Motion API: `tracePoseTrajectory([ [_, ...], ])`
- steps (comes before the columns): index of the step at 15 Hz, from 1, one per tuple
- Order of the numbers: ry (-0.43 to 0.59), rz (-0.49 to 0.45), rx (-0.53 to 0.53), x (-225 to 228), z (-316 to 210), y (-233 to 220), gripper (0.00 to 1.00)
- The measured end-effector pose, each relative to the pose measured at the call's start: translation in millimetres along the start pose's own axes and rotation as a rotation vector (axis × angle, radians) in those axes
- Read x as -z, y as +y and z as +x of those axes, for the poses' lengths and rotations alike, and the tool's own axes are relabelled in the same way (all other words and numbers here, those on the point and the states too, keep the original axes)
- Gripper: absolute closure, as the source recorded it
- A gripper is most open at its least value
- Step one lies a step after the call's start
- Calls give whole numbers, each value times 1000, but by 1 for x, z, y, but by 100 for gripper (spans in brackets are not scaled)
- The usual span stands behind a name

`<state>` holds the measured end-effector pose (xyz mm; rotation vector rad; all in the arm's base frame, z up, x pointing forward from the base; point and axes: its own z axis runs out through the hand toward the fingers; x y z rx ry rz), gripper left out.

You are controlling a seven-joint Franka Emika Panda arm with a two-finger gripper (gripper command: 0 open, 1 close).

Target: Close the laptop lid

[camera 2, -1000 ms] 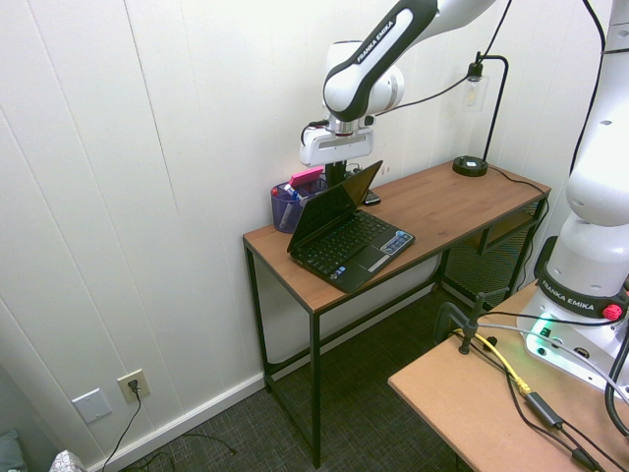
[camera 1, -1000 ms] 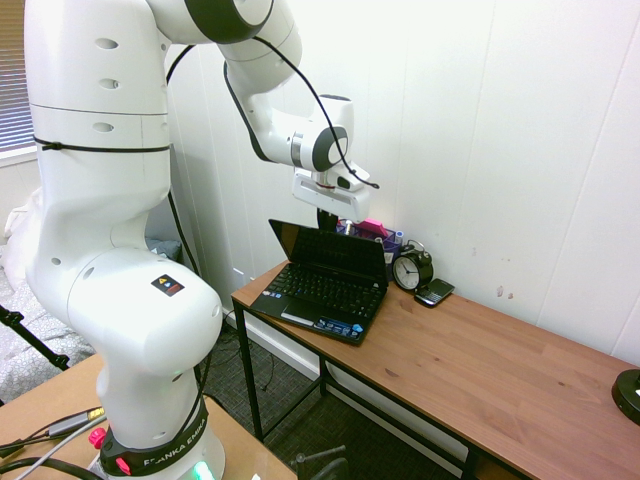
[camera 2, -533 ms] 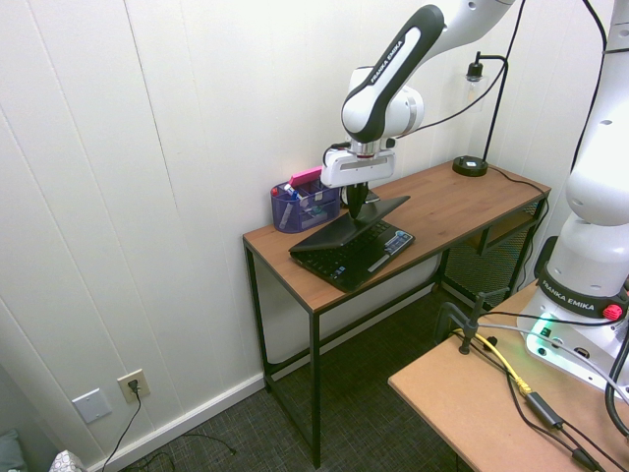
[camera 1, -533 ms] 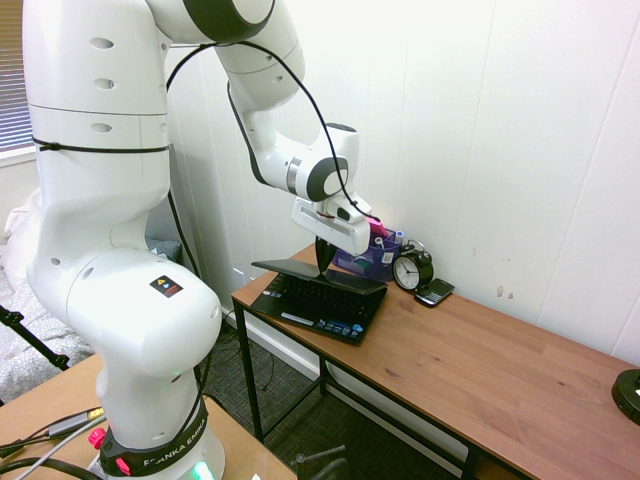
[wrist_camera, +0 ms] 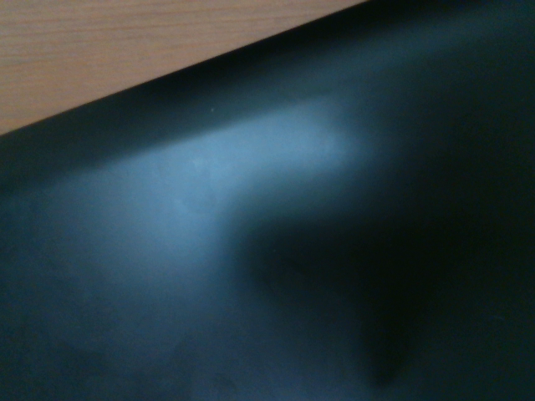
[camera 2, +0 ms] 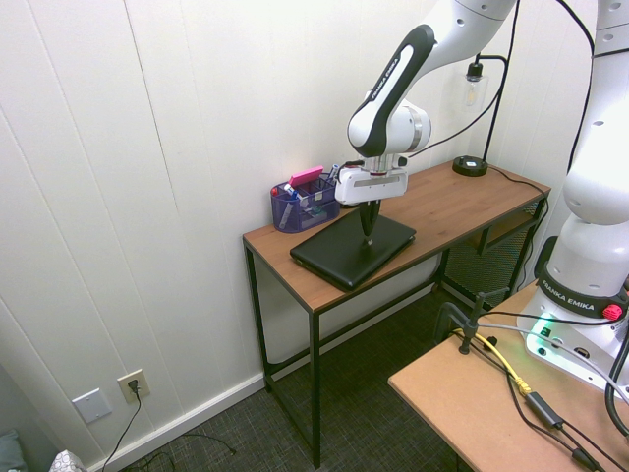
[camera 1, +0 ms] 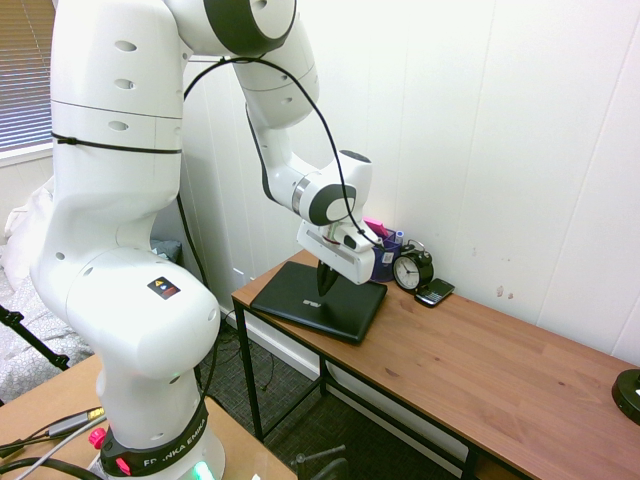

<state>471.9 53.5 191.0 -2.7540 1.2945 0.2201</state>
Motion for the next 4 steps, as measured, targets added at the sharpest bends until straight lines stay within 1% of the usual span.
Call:
tracePoseTrajectory([
  [4, -15, 23, -10, -1, 2, 1, 100],
])
